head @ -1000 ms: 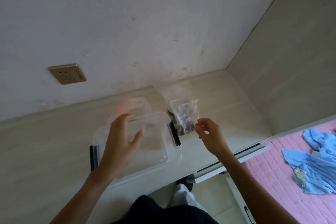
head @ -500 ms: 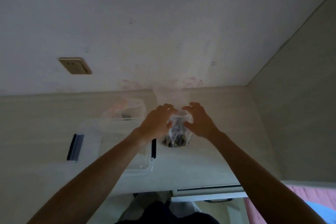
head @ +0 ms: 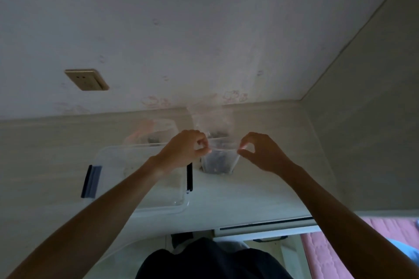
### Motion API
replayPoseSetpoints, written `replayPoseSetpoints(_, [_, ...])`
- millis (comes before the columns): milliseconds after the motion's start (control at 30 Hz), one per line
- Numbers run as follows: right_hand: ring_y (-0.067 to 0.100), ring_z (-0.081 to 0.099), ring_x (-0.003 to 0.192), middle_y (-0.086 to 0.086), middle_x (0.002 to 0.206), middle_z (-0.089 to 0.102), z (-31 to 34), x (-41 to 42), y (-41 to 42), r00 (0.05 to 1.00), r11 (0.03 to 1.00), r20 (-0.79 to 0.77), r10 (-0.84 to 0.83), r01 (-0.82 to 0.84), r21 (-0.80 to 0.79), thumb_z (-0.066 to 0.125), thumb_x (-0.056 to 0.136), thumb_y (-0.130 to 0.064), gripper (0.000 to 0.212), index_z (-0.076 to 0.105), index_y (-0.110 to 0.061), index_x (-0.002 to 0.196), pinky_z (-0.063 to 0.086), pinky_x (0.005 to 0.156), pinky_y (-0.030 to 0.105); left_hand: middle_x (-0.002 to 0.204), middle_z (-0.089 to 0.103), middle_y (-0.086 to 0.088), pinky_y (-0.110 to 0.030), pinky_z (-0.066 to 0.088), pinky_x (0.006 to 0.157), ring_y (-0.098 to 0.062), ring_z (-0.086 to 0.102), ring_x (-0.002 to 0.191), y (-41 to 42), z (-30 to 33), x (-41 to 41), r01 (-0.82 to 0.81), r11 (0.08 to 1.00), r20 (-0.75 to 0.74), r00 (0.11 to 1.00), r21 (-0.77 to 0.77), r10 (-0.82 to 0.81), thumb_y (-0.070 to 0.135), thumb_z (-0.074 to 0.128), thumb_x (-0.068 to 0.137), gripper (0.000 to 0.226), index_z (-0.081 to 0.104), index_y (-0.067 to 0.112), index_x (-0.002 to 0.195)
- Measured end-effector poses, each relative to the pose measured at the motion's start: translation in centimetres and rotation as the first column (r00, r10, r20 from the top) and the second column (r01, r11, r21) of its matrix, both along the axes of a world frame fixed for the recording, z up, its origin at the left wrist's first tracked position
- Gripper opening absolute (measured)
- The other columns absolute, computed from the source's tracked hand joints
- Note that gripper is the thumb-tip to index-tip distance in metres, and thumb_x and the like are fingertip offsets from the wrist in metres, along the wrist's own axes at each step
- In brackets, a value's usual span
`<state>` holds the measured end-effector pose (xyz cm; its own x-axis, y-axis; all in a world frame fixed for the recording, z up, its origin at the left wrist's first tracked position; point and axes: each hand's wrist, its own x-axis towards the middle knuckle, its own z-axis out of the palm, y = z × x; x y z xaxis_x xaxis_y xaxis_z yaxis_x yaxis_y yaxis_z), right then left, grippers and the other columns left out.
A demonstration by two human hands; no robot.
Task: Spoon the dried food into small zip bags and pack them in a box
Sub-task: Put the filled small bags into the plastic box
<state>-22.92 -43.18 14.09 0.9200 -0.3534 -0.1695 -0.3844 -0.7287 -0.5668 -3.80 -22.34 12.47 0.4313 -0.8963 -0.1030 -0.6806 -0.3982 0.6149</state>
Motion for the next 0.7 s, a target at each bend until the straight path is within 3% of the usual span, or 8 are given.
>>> replayPoseSetpoints(167, [0.005,0.068,0.086,-0.004,0.096,0.076,0.0,-2.2,0.6,0.992,0.987,0.074,-0.100,0.089,0.137,0.081,0.088,-0.026,0.013,0.078,-0.014,0.093,0.051,0.085,0.020,0.086,0.075,0.017,-0.010,0.049,0.089,0.005,0.070,0.088,1.2,-0.5,-1.8,-0.041,0.988,-0.224,0.974,-0.152,0.006,0.029,0.083,0.088,0.010,0.078,0.020,0.089])
replayPoseSetpoints(300, [0.002,0.070,0.074,-0.003,0.082,0.076,-0.7,-3.2,0.8,0.944,0.895,0.102,-0.315,0.260,0.361,0.085,0.083,-0.018,0.009,0.077,-0.015,0.086,0.055,0.072,0.014,0.079,0.074,0.016,-0.009,0.051,0.076,0.005,0.072,0.078,0.6,-0.6,-3.2,-0.174,0.963,-0.341,0.935,-0.204,0.097,0.018,0.087,0.084,0.014,0.074,0.023,0.083])
replayPoseSetpoints(433, [0.030,0.073,0.086,0.021,0.087,0.076,-1.5,-3.7,1.1,0.844,0.729,0.070,-0.531,0.414,0.545,0.088,0.077,-0.003,0.021,0.068,-0.010,0.078,0.058,0.080,0.037,0.081,0.076,0.006,-0.012,0.053,0.073,-0.001,0.072,0.073,-0.2,-1.2,-3.9,-0.221,0.953,-0.403,0.907,-0.207,0.123,0.009,0.089,0.080,0.026,0.068,0.021,0.087])
replayPoseSetpoints(500, [0.030,0.075,0.086,0.018,0.087,0.076,-1.7,-3.9,0.8,0.854,0.760,0.073,-0.516,0.417,0.498,0.086,0.078,-0.001,0.023,0.067,-0.010,0.087,0.059,0.080,0.037,0.085,0.078,0.005,-0.012,0.053,0.075,-0.002,0.074,0.076,-0.4,-1.6,-4.0,-0.258,0.951,-0.437,0.885,-0.170,0.162,0.009,0.089,0.080,0.028,0.070,0.012,0.099])
replayPoseSetpoints(567, [0.020,0.075,0.083,0.003,0.085,0.076,-1.6,-3.8,0.3,0.908,0.841,0.067,-0.413,0.353,0.409,0.085,0.082,-0.007,0.027,0.066,-0.014,0.101,0.060,0.078,0.027,0.088,0.079,0.005,-0.014,0.055,0.078,-0.006,0.076,0.081,-0.7,-1.9,-3.7,-0.279,0.951,-0.456,0.870,-0.136,0.190,0.012,0.089,0.080,0.030,0.072,0.010,0.105])
replayPoseSetpoints(633, [0.013,0.073,0.086,-0.007,0.089,0.072,-1.1,-3.2,0.2,0.967,0.931,0.042,-0.250,0.228,0.284,0.084,0.085,-0.017,0.030,0.068,-0.017,0.111,0.057,0.082,0.020,0.092,0.080,0.003,-0.017,0.058,0.081,-0.011,0.077,0.085,-1.0,-2.0,-3.7,-0.261,0.958,-0.461,0.869,-0.121,0.178,0.012,0.089,0.080,0.027,0.074,0.014,0.102])
replayPoseSetpoints(700, [0.013,0.070,0.089,-0.002,0.096,0.072,-0.4,-1.7,0.4,0.993,0.972,-0.003,-0.122,0.120,0.201,0.083,0.086,-0.026,0.032,0.072,-0.015,0.114,0.057,0.086,0.024,0.092,0.080,0.004,-0.016,0.057,0.082,-0.012,0.077,0.086,-1.1,-2.1,-3.6,-0.251,0.961,-0.458,0.872,-0.118,0.172,0.011,0.089,0.080,0.024,0.076,0.018,0.099])
